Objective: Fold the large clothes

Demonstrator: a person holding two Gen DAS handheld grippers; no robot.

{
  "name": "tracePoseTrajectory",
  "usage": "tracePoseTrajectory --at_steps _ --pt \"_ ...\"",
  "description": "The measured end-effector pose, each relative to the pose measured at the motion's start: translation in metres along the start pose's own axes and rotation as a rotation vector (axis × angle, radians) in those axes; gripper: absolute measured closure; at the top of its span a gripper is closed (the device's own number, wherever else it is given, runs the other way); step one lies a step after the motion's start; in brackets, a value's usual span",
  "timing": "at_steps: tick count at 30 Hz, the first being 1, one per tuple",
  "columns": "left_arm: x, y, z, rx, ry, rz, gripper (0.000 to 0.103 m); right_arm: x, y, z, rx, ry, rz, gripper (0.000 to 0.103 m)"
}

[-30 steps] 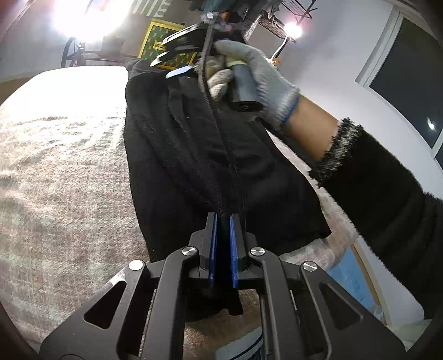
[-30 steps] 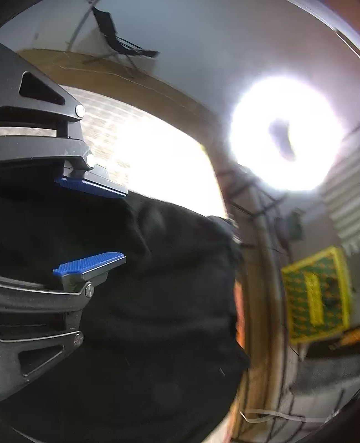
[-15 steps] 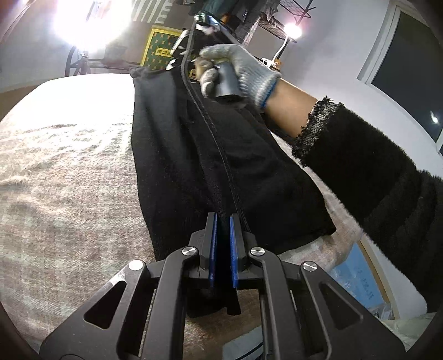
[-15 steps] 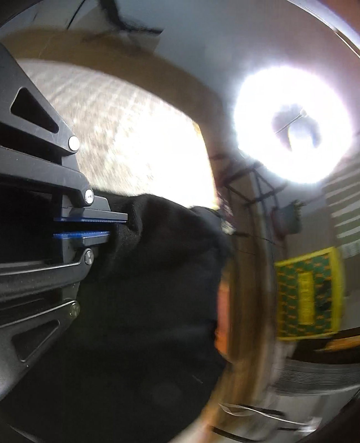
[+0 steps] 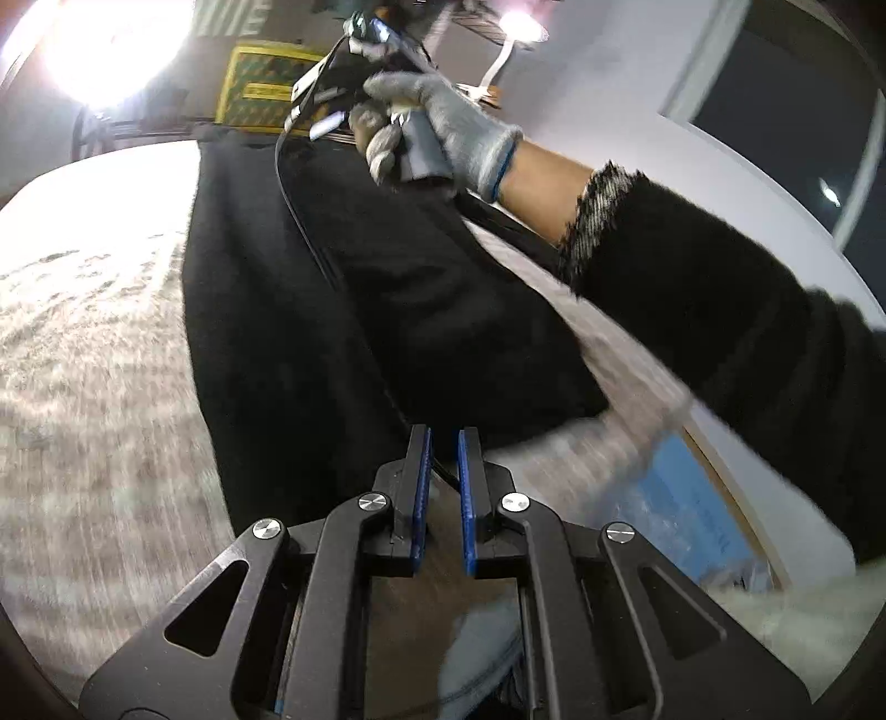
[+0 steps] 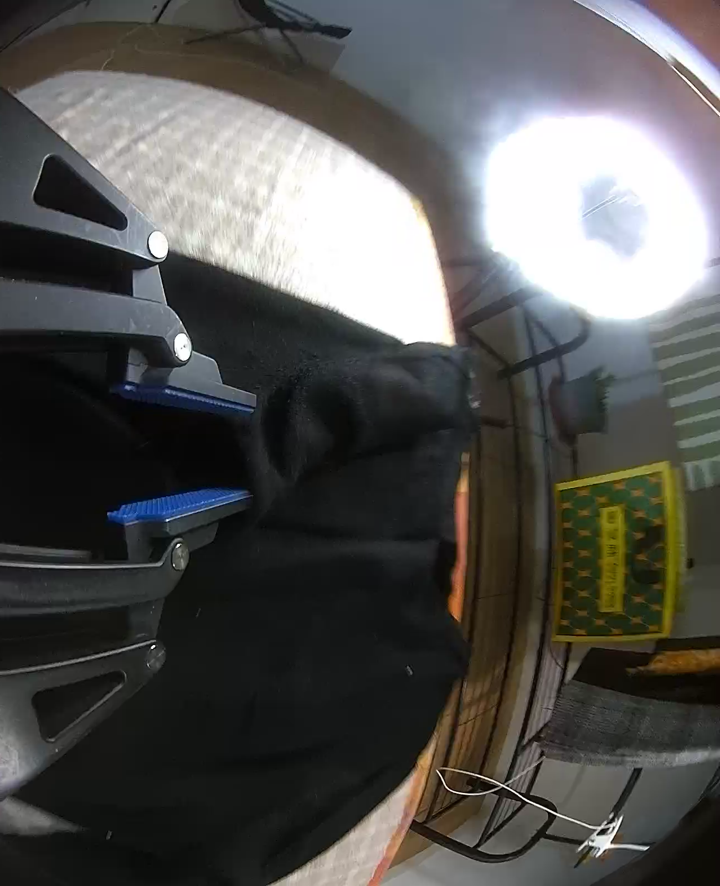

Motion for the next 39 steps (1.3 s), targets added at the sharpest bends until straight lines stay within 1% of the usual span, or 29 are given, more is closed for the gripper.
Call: tracePoseTrajectory --at_steps 1,2,4,7,9,10,11,12,14,16,18,20,21,23,24,25,26,28,30,31,32,34,35,36,38,39 --pt "-0.005 -0.004 0.005 -0.011 0.002 -0.003 0.097 -0.002 -0.004 0.018 0.019 -0.017 0.008 0.071" --pt "-0.01 -0.007 0.014 -0.01 -0.005 -0.003 0.097 -0.002 -0.007 0.026 0.027 -0.027 0.01 0.071" --pt "-0.015 -0.008 0.025 -0.012 -0.025 0.002 0.097 -0.007 -0.014 0.06 0.07 -0.046 0.012 0.071" --pt "-0.014 0.001 0.047 0.053 -0.085 0.023 0.097 -0.027 -0.026 0.119 0.149 -0.078 0.038 0.07" --pt "-0.006 0.013 0.058 0.098 -0.122 0.053 0.097 -0.045 -0.026 0.146 0.196 -0.084 0.058 0.069" --pt "0.002 0.022 0.061 0.159 -0.14 0.05 0.097 -0.055 -0.026 0.157 0.214 -0.085 0.072 0.069" --pt "0.007 0.027 0.061 0.18 -0.143 0.048 0.097 -0.068 -0.025 0.17 0.231 -0.086 0.094 0.069" --pt "0.012 0.032 0.058 0.186 -0.138 0.049 0.097 -0.08 -0.024 0.178 0.228 -0.085 0.116 0.069" --pt "0.026 0.045 0.044 0.214 -0.111 0.06 0.097 -0.103 -0.021 0.193 0.205 -0.092 0.163 0.069" --pt "0.037 0.054 0.025 0.24 -0.07 0.063 0.097 -0.125 -0.024 0.213 0.181 -0.121 0.201 0.069" --pt "0.047 0.064 0.002 0.232 -0.029 0.098 0.097 -0.137 -0.033 0.228 0.16 -0.141 0.209 0.069" --pt "0.058 0.069 -0.036 0.258 0.034 0.127 0.097 -0.146 -0.047 0.242 0.147 -0.151 0.194 0.069" --pt "0.059 0.071 -0.047 0.252 0.056 0.138 0.097 -0.151 -0.057 0.248 0.141 -0.155 0.177 0.069" --pt "0.067 0.079 -0.077 0.215 0.127 0.188 0.096 -0.162 -0.078 0.259 0.131 -0.157 0.148 0.069" --pt "0.07 0.078 -0.084 0.212 0.134 0.185 0.094 -0.166 -0.087 0.265 0.122 -0.159 0.143 0.069" --pt "0.074 0.074 -0.088 0.231 0.129 0.162 0.093 -0.174 -0.095 0.272 0.114 -0.16 0.142 0.069" --pt "0.079 0.069 -0.091 0.251 0.151 0.123 0.093 -0.18 -0.104 0.277 0.102 -0.166 0.138 0.069" --pt "0.081 0.064 -0.089 0.282 0.169 0.091 0.093 -0.186 -0.12 0.285 0.081 -0.173 0.122 0.069" --pt "0.081 0.059 -0.08 0.301 0.155 0.076 0.092 -0.193 -0.144 0.294 0.06 -0.179 0.09 0.069" --pt "0.08 0.056 -0.073 0.303 0.137 0.075 0.093 -0.195 -0.157 0.297 0.049 -0.18 0.068 0.067" --pt "0.08 0.05 -0.065 0.3 0.114 0.069 0.092 -0.197 -0.166 0.299 0.043 -0.179 0.051 0.06" --pt "0.083 0.039 -0.049 0.306 0.067 0.066 0.092 -0.198 -0.193 0.3 0.004 -0.184 0.007 0.05" --pt "0.084 0.037 -0.043 0.297 0.053 0.068 0.092 -0.198 -0.199 0.3 -0.018 -0.186 -0.001 0.049" --pt "0.085 0.034 -0.038 0.291 0.039 0.068 0.092 -0.198 -0.214 0.298 -0.052 -0.183 -0.022 0.049" --pt "0.088 0.025 -0.027 0.296 0.007 0.053 0.092 -0.198 -0.234 0.297 -0.083 -0.175 -0.053 0.048" --pt "0.091 0.023 -0.021 0.298 -0.002 0.049 0.092 -0.197 -0.251 0.297 -0.122 -0.176 -0.082 0.046"
Point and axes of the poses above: each gripper's, at about its wrist camera, not at the fingertips, and z roughly against the way its jaws point, y to its left, x to its top, the point moved 3 cm from there along -z, roughly the way its jaws point, and after that the axes turned 7 degrees about -z, right-handed, at the moved point
